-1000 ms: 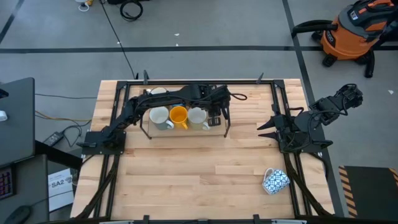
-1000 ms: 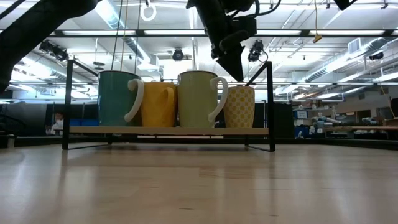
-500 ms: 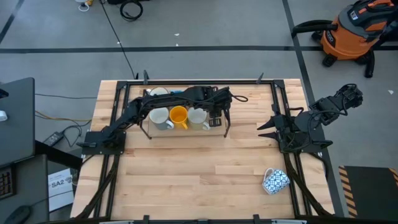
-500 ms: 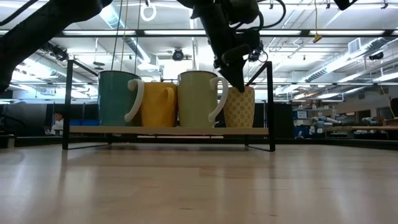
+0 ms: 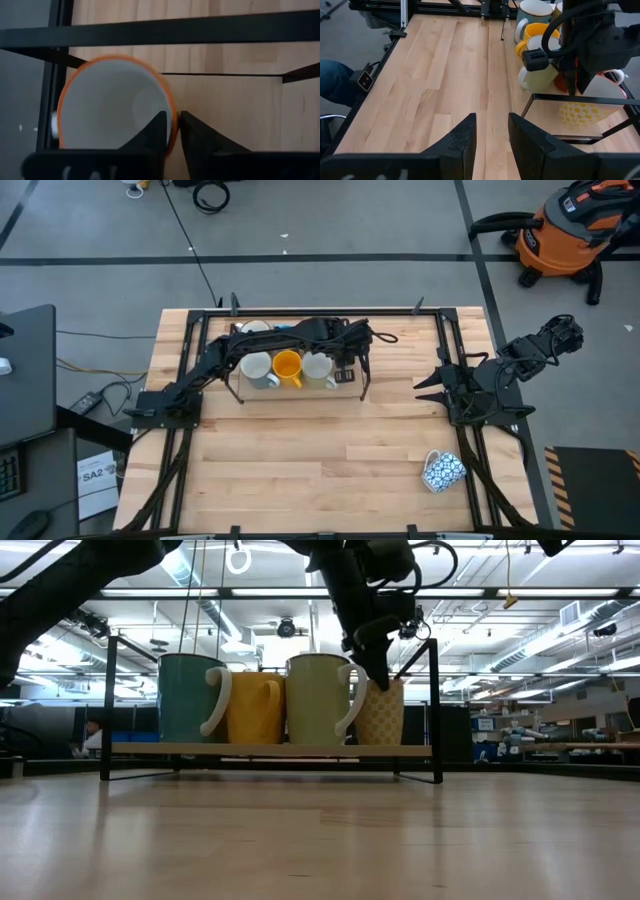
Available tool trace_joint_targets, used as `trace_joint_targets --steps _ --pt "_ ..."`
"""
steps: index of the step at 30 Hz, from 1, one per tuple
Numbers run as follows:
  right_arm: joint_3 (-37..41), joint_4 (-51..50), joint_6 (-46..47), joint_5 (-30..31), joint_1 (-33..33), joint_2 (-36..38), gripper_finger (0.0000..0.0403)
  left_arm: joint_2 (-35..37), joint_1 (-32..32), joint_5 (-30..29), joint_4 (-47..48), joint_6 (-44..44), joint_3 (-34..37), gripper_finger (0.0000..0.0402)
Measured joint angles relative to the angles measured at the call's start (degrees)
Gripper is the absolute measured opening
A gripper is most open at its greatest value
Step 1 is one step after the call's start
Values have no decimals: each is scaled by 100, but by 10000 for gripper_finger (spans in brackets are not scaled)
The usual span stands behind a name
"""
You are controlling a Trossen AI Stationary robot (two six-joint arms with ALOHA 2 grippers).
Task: Place coffee mugs
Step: Put the yellow patterned mug on the shelf
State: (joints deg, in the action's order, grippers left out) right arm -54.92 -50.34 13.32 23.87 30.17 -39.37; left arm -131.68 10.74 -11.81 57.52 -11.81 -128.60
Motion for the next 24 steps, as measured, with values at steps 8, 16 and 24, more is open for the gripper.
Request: trace_joint_targets --steps 8,16,24 --pt "0 -1 0 -1 1 1 119 2 2 -105 210 -209 -2 40" --pt "0 0 0 -1 2 0 119 4 7 -105 230 -299 -2 39" --pt "0 1 0 1 2 2 119 6 7 -129 247 -301 -2 51"
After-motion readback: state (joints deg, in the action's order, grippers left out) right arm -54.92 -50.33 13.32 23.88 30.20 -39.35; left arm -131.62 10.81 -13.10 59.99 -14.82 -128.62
